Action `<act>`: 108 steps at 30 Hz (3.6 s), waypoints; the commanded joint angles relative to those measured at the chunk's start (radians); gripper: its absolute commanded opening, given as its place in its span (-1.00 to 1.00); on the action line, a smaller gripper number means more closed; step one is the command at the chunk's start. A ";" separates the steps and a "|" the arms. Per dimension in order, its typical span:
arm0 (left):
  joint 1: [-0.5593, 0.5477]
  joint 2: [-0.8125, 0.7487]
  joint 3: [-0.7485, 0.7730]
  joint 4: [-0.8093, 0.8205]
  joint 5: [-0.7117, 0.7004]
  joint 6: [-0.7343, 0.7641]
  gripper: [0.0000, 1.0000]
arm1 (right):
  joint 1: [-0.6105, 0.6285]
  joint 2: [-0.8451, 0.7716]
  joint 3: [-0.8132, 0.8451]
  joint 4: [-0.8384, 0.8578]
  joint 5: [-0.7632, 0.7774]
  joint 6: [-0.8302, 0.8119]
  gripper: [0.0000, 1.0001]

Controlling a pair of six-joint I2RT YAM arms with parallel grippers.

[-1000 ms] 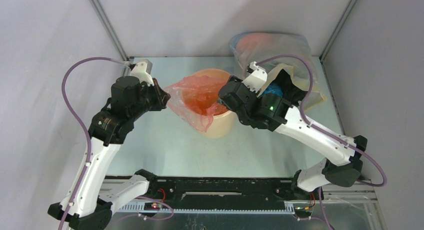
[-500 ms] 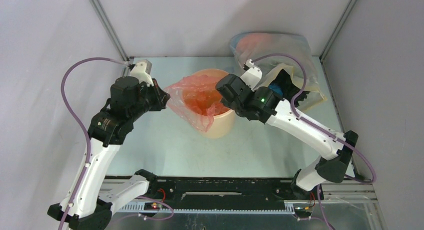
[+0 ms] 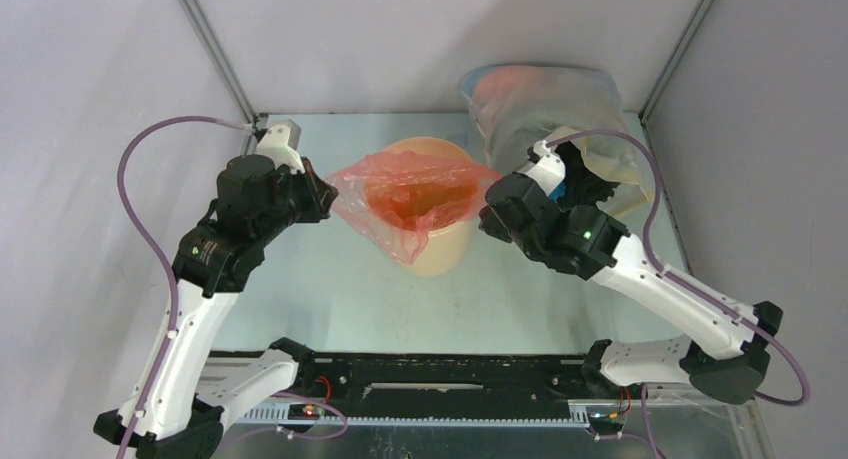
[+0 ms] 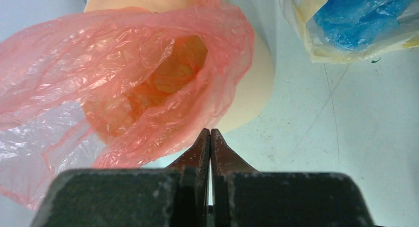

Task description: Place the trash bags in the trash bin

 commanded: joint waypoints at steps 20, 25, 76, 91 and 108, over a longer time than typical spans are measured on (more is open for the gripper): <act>0.006 -0.031 -0.039 0.011 0.013 0.022 -1.00 | 0.094 -0.057 -0.062 0.399 -0.219 -0.482 0.49; 0.006 -0.026 -0.036 0.011 0.018 0.023 -1.00 | 0.124 0.031 0.042 0.365 -0.156 -0.459 0.50; 0.041 0.084 -0.322 0.325 -0.185 -0.086 -1.00 | 0.093 -0.263 -0.442 0.366 0.028 -0.466 -0.67; 0.041 0.092 -0.333 0.356 -0.148 -0.090 -0.99 | -0.011 -0.277 -0.281 0.477 -0.149 -0.812 0.30; 0.042 0.081 -0.430 0.501 -0.176 -0.146 -1.00 | -0.276 -0.092 -0.170 0.517 -0.406 -0.799 -0.90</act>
